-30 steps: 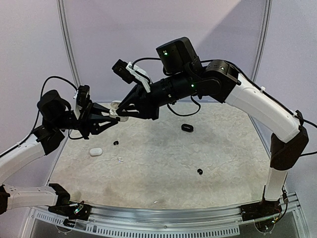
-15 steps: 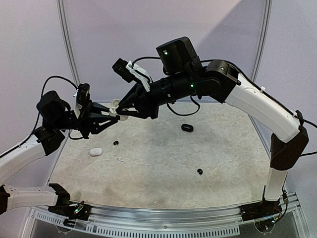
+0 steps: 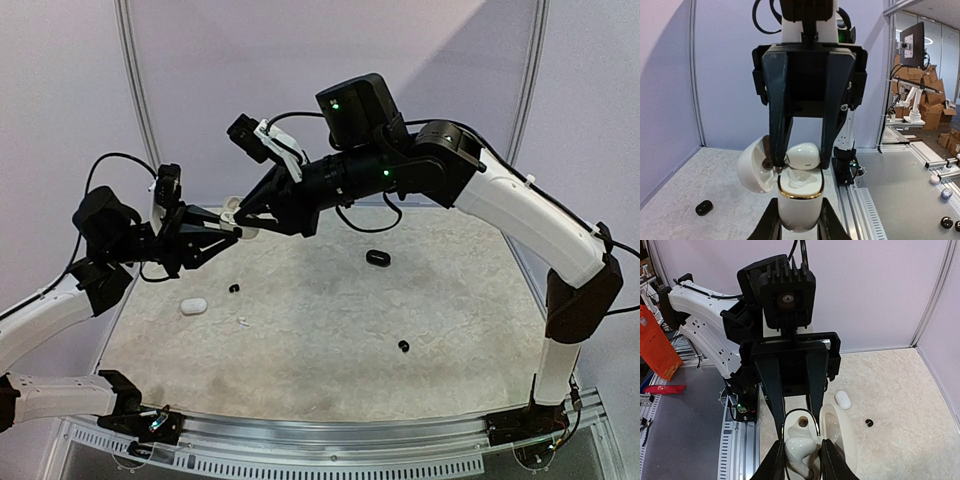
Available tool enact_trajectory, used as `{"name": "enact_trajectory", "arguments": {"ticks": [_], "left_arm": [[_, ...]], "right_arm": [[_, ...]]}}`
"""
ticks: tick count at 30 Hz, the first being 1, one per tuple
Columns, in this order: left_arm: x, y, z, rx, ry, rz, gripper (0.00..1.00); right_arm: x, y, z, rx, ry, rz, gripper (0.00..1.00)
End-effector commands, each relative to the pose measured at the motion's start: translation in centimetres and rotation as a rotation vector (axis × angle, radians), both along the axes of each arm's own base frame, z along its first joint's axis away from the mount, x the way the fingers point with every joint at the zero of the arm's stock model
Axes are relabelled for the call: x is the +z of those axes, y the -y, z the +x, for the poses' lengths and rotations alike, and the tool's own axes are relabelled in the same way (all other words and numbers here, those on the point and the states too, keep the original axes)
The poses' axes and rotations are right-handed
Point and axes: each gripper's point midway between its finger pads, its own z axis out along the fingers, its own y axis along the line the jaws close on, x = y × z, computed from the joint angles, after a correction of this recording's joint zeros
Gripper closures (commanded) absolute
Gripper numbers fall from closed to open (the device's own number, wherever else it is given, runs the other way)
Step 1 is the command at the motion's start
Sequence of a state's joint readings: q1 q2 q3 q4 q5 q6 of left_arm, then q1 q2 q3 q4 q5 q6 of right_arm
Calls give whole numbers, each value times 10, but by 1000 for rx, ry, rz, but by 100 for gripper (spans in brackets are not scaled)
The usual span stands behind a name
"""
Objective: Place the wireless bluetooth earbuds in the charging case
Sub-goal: Insert the right earbud into the right side groove of the charging case.
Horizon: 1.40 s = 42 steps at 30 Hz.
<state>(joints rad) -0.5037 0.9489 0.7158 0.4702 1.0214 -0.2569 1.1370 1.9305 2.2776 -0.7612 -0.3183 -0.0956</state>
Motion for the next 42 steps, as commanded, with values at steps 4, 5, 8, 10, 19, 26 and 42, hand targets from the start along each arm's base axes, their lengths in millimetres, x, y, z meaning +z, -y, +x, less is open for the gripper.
{"name": "enact_trajectory", "arguments": {"ticks": [4, 5, 8, 10, 19, 26, 42], "left_arm": [[20, 0, -15, -47, -10, -85, 100], [20, 0, -14, -48, -16, -86, 100], [21, 0, -15, -54, -36, -92, 100], [22, 0, -15, -58, -51, -97, 100], [22, 0, -14, -59, -103, -108, 100], [21, 0, -11, -49, -126, -114, 100], [18, 1, -5, -19, -168, -125, 100]], "right_arm": [[-20, 7, 20, -93, 1, -68, 72], [-20, 7, 20, -96, 0, -68, 72], [-18, 7, 23, -114, 4, -61, 72], [-18, 7, 26, -127, 5, -60, 72], [-15, 6, 34, -170, 16, -48, 66], [-14, 5, 37, -187, 21, -39, 66], [-13, 3, 39, -186, 21, -31, 59]]}}
